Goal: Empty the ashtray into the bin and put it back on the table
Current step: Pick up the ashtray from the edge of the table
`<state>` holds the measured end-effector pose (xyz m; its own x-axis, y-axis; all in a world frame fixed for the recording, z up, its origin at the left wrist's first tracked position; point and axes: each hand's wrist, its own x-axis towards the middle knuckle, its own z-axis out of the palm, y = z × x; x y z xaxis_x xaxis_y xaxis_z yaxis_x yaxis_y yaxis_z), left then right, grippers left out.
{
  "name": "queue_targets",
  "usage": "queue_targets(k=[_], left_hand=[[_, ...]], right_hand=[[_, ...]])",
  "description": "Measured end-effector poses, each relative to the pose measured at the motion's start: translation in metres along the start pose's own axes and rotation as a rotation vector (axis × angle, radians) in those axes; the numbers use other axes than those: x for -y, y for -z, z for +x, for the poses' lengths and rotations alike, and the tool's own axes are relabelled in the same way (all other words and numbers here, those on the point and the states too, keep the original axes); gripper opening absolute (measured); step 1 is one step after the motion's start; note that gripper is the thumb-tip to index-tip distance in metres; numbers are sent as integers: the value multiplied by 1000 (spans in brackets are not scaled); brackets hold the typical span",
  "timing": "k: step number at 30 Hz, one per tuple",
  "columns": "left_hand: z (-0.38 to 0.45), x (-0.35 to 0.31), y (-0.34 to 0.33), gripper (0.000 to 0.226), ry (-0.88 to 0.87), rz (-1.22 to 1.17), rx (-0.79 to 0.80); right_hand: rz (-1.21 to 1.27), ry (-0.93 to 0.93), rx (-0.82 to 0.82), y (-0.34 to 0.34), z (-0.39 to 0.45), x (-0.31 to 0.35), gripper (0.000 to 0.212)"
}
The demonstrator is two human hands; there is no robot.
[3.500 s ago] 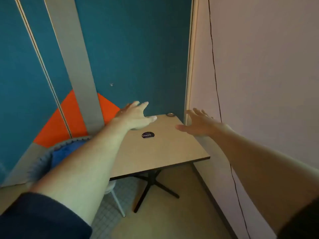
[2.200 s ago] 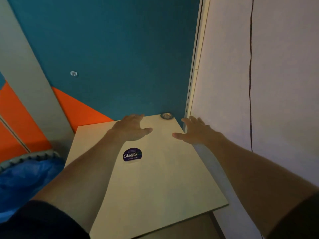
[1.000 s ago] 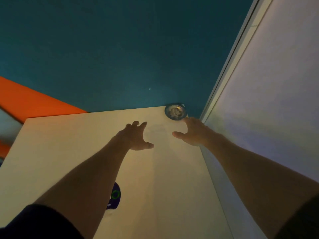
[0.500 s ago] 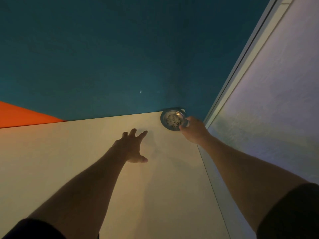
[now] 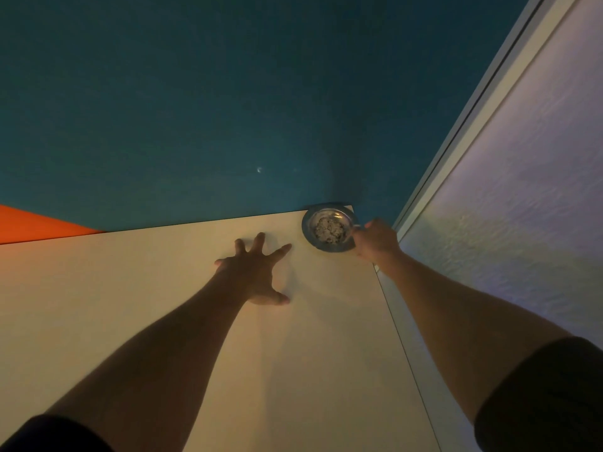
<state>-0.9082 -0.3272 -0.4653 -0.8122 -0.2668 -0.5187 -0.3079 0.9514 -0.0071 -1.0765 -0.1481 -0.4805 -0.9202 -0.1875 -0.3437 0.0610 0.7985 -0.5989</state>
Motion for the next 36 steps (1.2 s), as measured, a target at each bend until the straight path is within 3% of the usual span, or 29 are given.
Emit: queue_targets(k=[10, 20, 23, 27, 36], left_hand=[[4, -4, 3, 115, 5, 4, 30], [5, -4, 3, 114, 6, -14, 26], [5, -4, 2, 115, 10, -13, 27], [6, -4, 0, 114, 16, -15, 21], [5, -1, -8, 111, 25, -15, -2]], right_hand=[[-23, -5, -56, 0, 8, 9, 55], [299, -150, -6, 4, 10, 8, 11], [401, -198, -9, 5, 10, 7, 23], [571, -256, -19, 3, 8, 7, 11], [584, -214, 7, 10, 3, 3, 17]])
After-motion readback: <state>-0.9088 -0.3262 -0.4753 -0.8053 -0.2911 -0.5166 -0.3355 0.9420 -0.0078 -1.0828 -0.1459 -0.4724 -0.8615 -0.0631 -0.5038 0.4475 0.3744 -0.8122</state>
